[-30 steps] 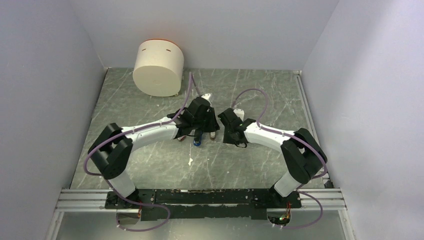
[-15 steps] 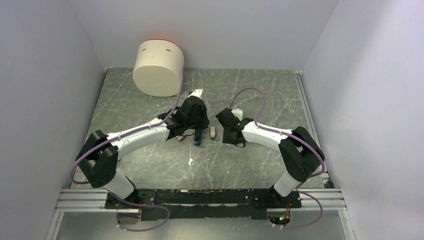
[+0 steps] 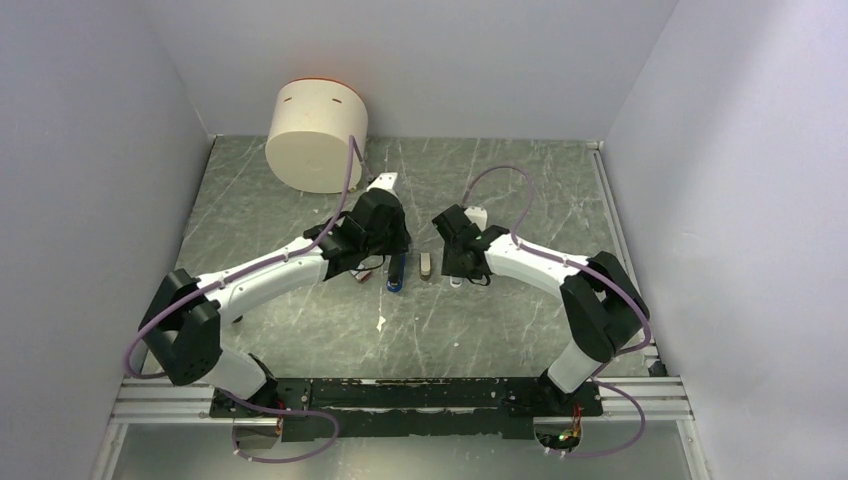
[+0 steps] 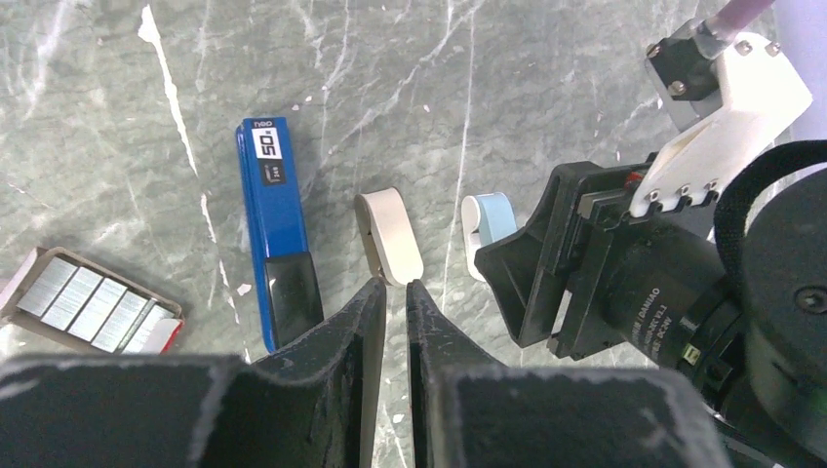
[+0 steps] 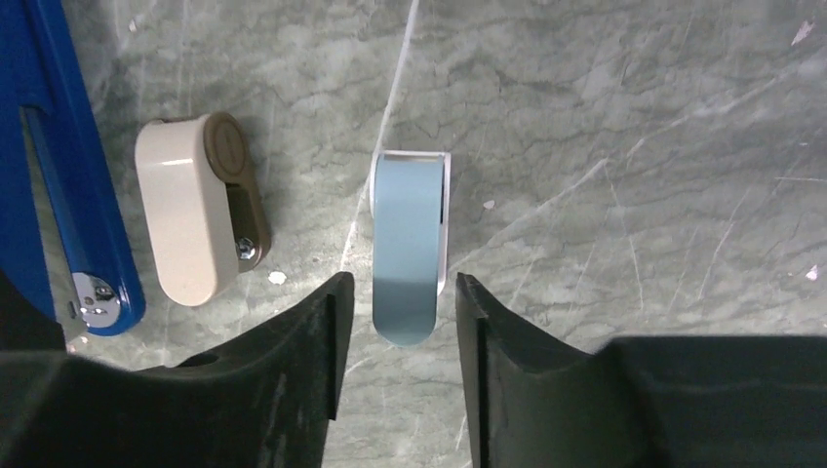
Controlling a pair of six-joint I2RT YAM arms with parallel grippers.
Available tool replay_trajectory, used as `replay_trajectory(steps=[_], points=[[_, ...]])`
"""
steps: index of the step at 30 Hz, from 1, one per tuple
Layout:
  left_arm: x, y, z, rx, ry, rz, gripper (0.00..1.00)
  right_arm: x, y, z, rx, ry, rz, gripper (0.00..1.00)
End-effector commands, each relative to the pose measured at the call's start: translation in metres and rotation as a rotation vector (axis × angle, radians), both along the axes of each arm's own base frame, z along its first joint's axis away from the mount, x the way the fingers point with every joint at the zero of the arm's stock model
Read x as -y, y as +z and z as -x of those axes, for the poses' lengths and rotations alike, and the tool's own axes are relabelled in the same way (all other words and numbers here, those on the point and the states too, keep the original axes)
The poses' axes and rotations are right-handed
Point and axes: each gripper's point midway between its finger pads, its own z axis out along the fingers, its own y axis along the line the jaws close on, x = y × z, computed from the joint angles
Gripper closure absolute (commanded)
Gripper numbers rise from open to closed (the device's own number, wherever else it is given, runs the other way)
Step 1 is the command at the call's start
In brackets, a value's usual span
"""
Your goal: Load the staples into the stapler
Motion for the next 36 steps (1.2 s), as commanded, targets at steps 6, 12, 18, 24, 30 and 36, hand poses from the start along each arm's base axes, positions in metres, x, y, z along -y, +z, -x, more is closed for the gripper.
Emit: replay_trajectory(steps=[6, 12, 18, 24, 30, 36], points=[[-0.016, 0.009, -0.001, 0.027, 0.018, -0.012, 0.79, -0.004, 0.023, -0.014, 0.055, 0.009, -0.031, 0.46], [-0.027, 0.036, 0.004, 0.085, 0.037, 0.032, 0.74, -0.002, 0.038, -0.016, 0.096, 0.019, -0.035, 0.47], [-0.068, 0.083, 0.023, 0.186, 0.081, 0.011, 0.42, 0.022, 0.079, -0.009, 0.211, 0.006, -0.020, 0.37], [-0.132, 0.130, 0.047, 0.290, 0.165, -0.086, 0.17, 0.072, 0.140, 0.014, 0.360, -0.079, 0.023, 0.00], [-0.204, 0.193, 0.077, 0.398, 0.319, -0.127, 0.11, 0.128, 0.222, 0.037, 0.576, -0.261, 0.009, 0.00], [-0.264, 0.243, 0.109, 0.495, 0.428, -0.140, 0.07, 0.158, 0.282, 0.058, 0.728, -0.330, -0.058, 0.00]])
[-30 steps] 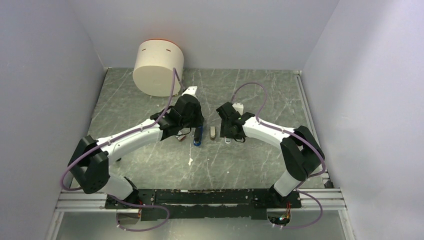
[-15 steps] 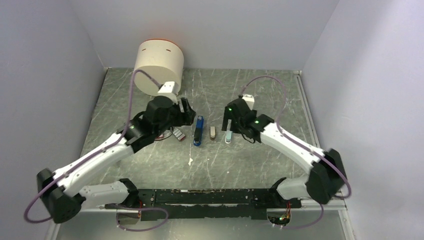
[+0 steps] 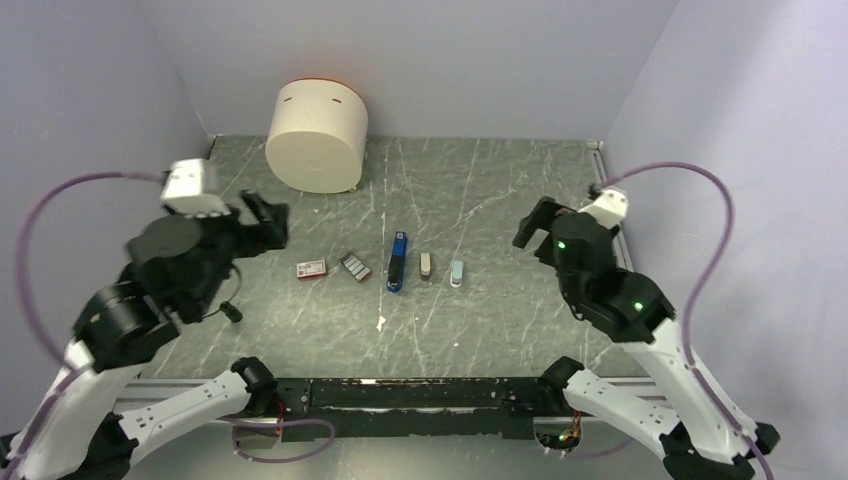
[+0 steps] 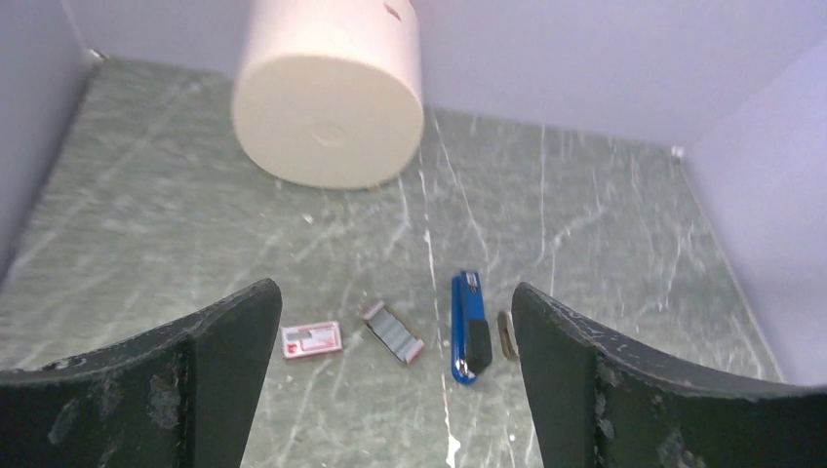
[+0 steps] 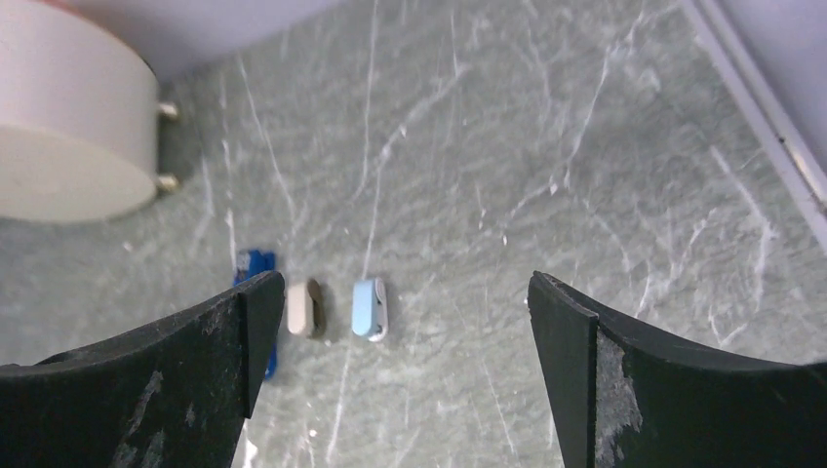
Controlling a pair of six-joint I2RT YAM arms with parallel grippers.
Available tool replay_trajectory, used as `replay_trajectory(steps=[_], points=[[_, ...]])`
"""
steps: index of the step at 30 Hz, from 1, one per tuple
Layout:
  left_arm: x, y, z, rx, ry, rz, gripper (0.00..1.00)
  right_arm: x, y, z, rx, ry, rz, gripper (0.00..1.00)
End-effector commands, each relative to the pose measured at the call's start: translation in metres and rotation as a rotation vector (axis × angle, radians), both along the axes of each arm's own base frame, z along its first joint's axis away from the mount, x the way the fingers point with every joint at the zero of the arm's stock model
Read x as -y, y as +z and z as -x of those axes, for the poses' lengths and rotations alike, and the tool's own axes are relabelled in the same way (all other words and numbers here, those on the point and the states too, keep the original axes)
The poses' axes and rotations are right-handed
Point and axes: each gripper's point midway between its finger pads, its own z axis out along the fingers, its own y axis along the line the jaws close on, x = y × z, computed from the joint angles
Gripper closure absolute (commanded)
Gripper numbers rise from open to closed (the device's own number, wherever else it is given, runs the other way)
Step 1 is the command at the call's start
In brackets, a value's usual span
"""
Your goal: Load the staples into the stapler
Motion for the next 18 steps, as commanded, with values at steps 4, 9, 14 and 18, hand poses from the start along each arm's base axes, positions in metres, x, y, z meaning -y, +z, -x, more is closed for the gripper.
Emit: replay_trajectory(steps=[4, 9, 14, 18], points=[[-0.073, 0.029, 0.036, 0.052, 0.151, -0.067, 0.06, 0.041, 0.047, 0.018, 0.113, -0.119, 0.009, 0.00], [-0.081, 0.033, 0.046, 0.065, 0.154, -0.021, 0.05, 0.041, 0.056, 0.019, 0.125, -0.107, 0.010, 0.00], [-0.077, 0.029, 0.046, 0.060, 0.133, -0.004, 0.05, 0.029, 0.063, 0.019, 0.150, -0.035, -0.033, 0.00], [-0.076, 0.026, 0.045, 0.055, 0.140, -0.004, 0.04, 0.029, 0.060, 0.017, 0.133, -0.046, -0.020, 0.00]])
